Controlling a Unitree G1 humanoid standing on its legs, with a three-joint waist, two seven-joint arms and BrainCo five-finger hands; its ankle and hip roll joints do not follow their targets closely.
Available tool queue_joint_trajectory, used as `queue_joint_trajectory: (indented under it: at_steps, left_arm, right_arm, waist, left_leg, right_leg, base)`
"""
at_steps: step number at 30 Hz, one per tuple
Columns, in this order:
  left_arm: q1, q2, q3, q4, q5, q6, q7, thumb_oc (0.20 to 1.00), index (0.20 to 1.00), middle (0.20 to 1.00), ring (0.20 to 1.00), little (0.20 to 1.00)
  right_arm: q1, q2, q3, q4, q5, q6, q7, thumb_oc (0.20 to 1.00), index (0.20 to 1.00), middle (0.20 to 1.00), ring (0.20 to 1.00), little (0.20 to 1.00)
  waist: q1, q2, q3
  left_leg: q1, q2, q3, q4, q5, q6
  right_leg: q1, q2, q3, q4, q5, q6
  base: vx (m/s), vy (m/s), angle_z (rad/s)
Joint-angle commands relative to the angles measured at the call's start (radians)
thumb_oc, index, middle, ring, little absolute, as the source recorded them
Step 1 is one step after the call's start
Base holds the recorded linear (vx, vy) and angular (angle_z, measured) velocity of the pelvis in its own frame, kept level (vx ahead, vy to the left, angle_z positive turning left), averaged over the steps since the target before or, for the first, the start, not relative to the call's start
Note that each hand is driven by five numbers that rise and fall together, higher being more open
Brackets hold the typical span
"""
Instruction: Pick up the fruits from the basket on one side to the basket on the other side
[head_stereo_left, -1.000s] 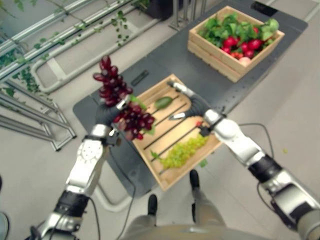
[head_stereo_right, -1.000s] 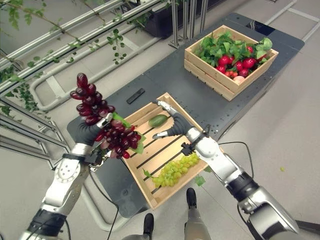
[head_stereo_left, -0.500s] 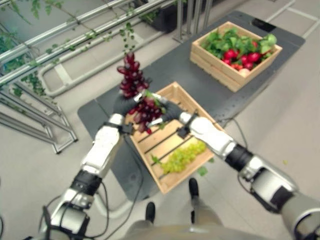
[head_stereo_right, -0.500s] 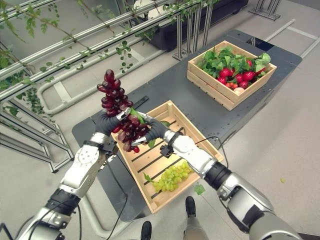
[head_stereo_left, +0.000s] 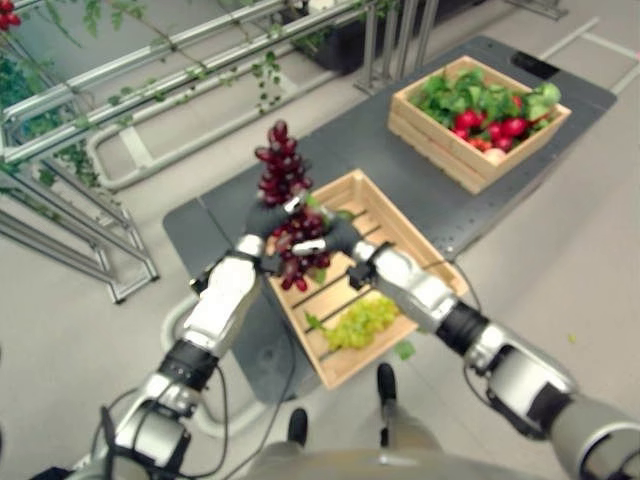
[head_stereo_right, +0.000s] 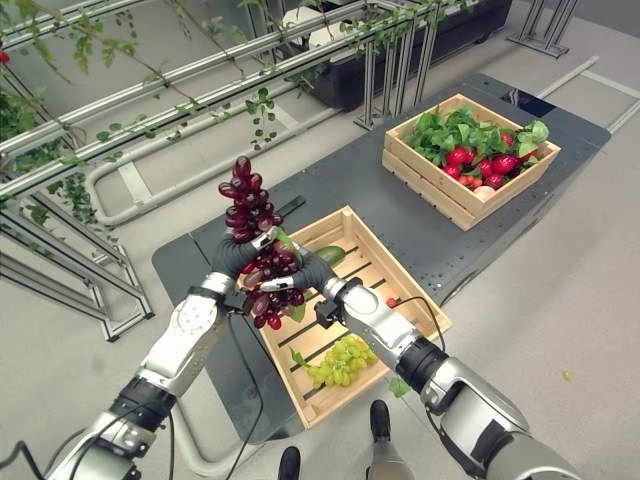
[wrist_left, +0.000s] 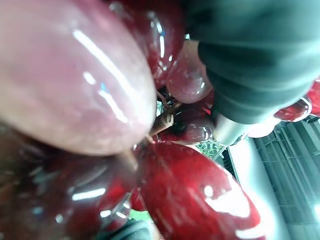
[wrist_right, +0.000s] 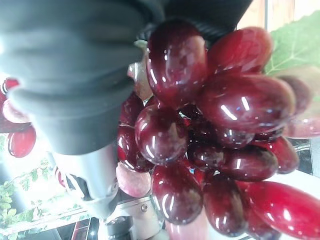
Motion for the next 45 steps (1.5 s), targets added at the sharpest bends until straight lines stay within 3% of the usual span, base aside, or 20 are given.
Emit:
queue_joint_trajectory:
  at_steps: [1, 6, 7, 8, 26, 27, 28, 30, 35, 45]
  left_arm:
    - [-0.103, -0.032, -0.04, -0.08, -0.052, -0.066, -0.031, 0.2, 0.2, 0.2, 0.2, 0.2]
    - [-0.09, -0.054, -0.059, -0.106, -0.078, -0.063, -0.042, 0.2, 0.2, 0.2, 0.2, 0.2]
    - [-0.09, -0.059, -0.066, -0.107, -0.082, -0.064, -0.042, 0.2, 0.2, 0.2, 0.2, 0.2]
    - [-0.091, -0.064, -0.071, -0.105, -0.088, -0.062, -0.04, 0.2, 0.2, 0.2, 0.2, 0.2]
    - [-0.039, -0.072, -0.061, -0.124, -0.11, -0.057, -0.035, 0.2, 0.2, 0.2, 0.2, 0.2]
    - [-0.026, -0.071, -0.049, -0.126, -0.114, -0.061, -0.032, 0.354, 0.354, 0.354, 0.354, 0.354]
    - [-0.026, -0.071, -0.049, -0.126, -0.114, -0.061, -0.032, 0.423, 0.423, 0.423, 0.423, 0.423]
    - [-0.008, -0.075, -0.032, -0.134, -0.123, -0.07, -0.028, 1.0, 1.0, 1.0, 1.0, 1.0]
    - [0.015, -0.083, -0.009, -0.144, -0.129, -0.081, -0.02, 1.0, 1.0, 1.0, 1.0, 1.0]
    - [0.126, -0.082, 0.133, -0.287, -0.224, -0.166, -0.033, 1.0, 1.0, 1.0, 1.0, 1.0]
  right_arm:
    - [-0.032, 0.079, -0.029, -0.043, -0.026, -0.074, 0.017, 1.0, 1.0, 1.0, 1.0, 1.0]
    - [-0.032, 0.094, -0.035, -0.038, -0.049, -0.083, -0.007, 1.0, 1.0, 1.0, 1.0, 1.0]
    - [-0.033, 0.097, -0.035, -0.038, -0.061, -0.087, -0.015, 0.774, 0.774, 0.774, 0.774, 0.774]
    - [-0.034, 0.102, -0.039, -0.034, -0.074, -0.09, -0.028, 0.2, 0.2, 0.2, 0.2, 0.2]
    - [0.054, 0.081, -0.123, -0.059, -0.124, -0.099, -0.099, 0.2, 0.2, 0.2, 0.2, 0.2]
    - [0.064, 0.076, -0.135, -0.058, -0.131, -0.099, -0.103, 0.2, 0.2, 0.2, 0.2, 0.2]
    - [0.064, 0.076, -0.135, -0.058, -0.131, -0.099, -0.103, 0.2, 0.2, 0.2, 0.2, 0.2]
    - [0.081, 0.069, -0.159, -0.058, -0.142, -0.101, -0.113, 0.2, 0.2, 0.2, 0.2, 0.2]
    - [0.11, 0.057, -0.185, -0.067, -0.162, -0.107, -0.122, 0.2, 0.2, 0.2, 0.2, 0.2]
    - [0.191, 0.022, -0.274, -0.085, -0.208, -0.134, -0.136, 0.2, 0.2, 0.2, 0.2, 0.2]
  waist:
    - [0.015, -0.009, -0.041]
    - [0.018, -0.008, -0.045]
    - [0.017, -0.008, -0.046]
    - [0.017, -0.007, -0.047]
    - [0.013, -0.011, -0.051]
    - [0.013, -0.013, -0.051]
    - [0.013, -0.013, -0.051]
    - [0.014, -0.016, -0.049]
    - [0.018, -0.023, -0.048]
    - [0.034, -0.046, -0.042]
  left_leg:
    - [-0.044, -0.064, -0.019, 0.013, -0.042, 0.042]
    - [-0.049, -0.062, -0.025, 0.011, -0.038, 0.042]
    - [-0.05, -0.062, -0.026, 0.011, -0.038, 0.043]
    - [-0.052, -0.062, -0.027, 0.011, -0.037, 0.043]
    - [-0.054, -0.07, -0.033, 0.012, -0.038, 0.048]
    - [-0.054, -0.071, -0.033, 0.014, -0.039, 0.049]
    - [-0.054, -0.071, -0.033, 0.014, -0.039, 0.049]
    - [-0.053, -0.074, -0.034, 0.015, -0.04, 0.052]
    - [-0.052, -0.079, -0.037, 0.017, -0.044, 0.056]
    - [-0.055, -0.091, -0.037, 0.021, -0.054, 0.068]
  right_leg:
    - [0.112, 0.024, 0.039, 0.018, -0.247, 0.022]
    - [0.107, 0.023, 0.038, 0.017, -0.246, 0.024]
    - [0.106, 0.022, 0.038, 0.017, -0.245, 0.024]
    - [0.106, 0.021, 0.039, 0.017, -0.244, 0.024]
    - [0.104, 0.014, 0.032, 0.018, -0.236, 0.033]
    - [0.105, 0.011, 0.03, 0.018, -0.235, 0.035]
    - [0.105, 0.011, 0.03, 0.018, -0.235, 0.035]
    - [0.105, 0.009, 0.028, 0.02, -0.233, 0.037]
    - [0.108, 0.007, 0.024, 0.021, -0.233, 0.039]
    - [0.107, -0.001, 0.023, 0.022, -0.227, 0.047]
  base:
    - [0.0, 0.0, 0.0]
    - [0.0, 0.0, 0.0]
    - [0.0, 0.0, 0.0]
    - [0.0, 0.0, 0.0]
    - [0.0, 0.0, 0.0]
    - [0.0, 0.0, 0.0]
    - [0.0, 0.0, 0.0]
    - [0.0, 0.0, 0.0]
    - [0.0, 0.008, 0.03]
    - [0.0, 0.006, 0.05]
